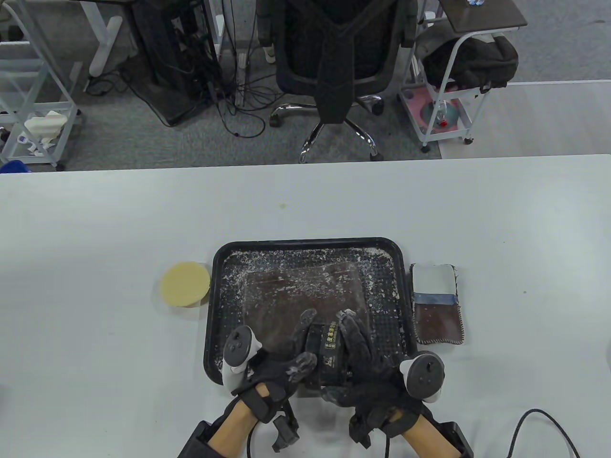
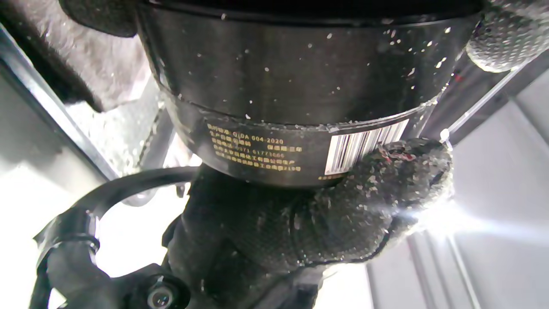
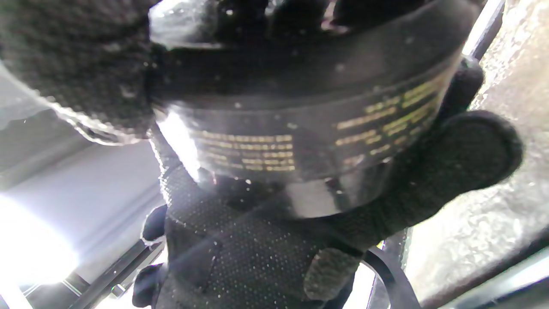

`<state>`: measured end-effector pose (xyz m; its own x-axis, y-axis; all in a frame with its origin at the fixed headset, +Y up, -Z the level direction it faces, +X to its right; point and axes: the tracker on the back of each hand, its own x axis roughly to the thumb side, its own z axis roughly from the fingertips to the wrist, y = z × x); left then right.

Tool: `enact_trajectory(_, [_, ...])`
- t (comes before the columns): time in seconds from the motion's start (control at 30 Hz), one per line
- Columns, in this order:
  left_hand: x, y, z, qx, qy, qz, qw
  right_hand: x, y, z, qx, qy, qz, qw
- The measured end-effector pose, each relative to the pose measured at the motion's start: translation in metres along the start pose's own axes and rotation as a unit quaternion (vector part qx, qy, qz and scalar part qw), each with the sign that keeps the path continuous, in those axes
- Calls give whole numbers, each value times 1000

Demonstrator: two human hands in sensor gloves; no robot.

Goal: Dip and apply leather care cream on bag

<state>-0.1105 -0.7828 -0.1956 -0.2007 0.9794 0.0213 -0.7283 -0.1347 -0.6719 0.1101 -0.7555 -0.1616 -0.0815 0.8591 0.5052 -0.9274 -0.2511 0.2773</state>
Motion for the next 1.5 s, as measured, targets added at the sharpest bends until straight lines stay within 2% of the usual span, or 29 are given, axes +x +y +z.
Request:
enact_trajectory(0.2, [12,-1,3,36,-43,-66,996,-3,-2,-1,-24,18,-36,999])
enact_trajectory(0.47, [18,-1,4,68,-54,-114,990,-14,-2,1,-33,79,-115,990])
enact_trajectory(0.53, [22,2,5,82,-55,-145,984,-16,0,0,-27,79,-141,986])
enact_trajectory(0.63, [33,8,9,108,-62,-207,970,-17,-2,0,-31,91,-119,988])
enact_trajectory(0.77, [53,31,24,174,-72,-298,936,-17,-12,1,-54,87,-87,991])
enact_trajectory(0.87, [69,54,40,224,-77,-370,899,-17,-19,2,-67,84,-69,992])
enact_trajectory(0.97, [84,80,60,276,-47,-460,842,-16,-24,2,-83,85,-77,990])
enact_trajectory(1.07, [93,108,82,331,26,-527,782,-16,-27,3,-89,87,-79,989])
enact_trajectory(1.17, [94,133,101,367,98,-556,739,-16,-28,3,-90,89,-75,989])
enact_trajectory(1.33, [90,165,128,409,207,-555,694,-16,-27,3,-88,92,-73,989])
enact_trajectory(1.5, [84,184,143,418,275,-562,659,-17,-27,3,-84,93,-69,990])
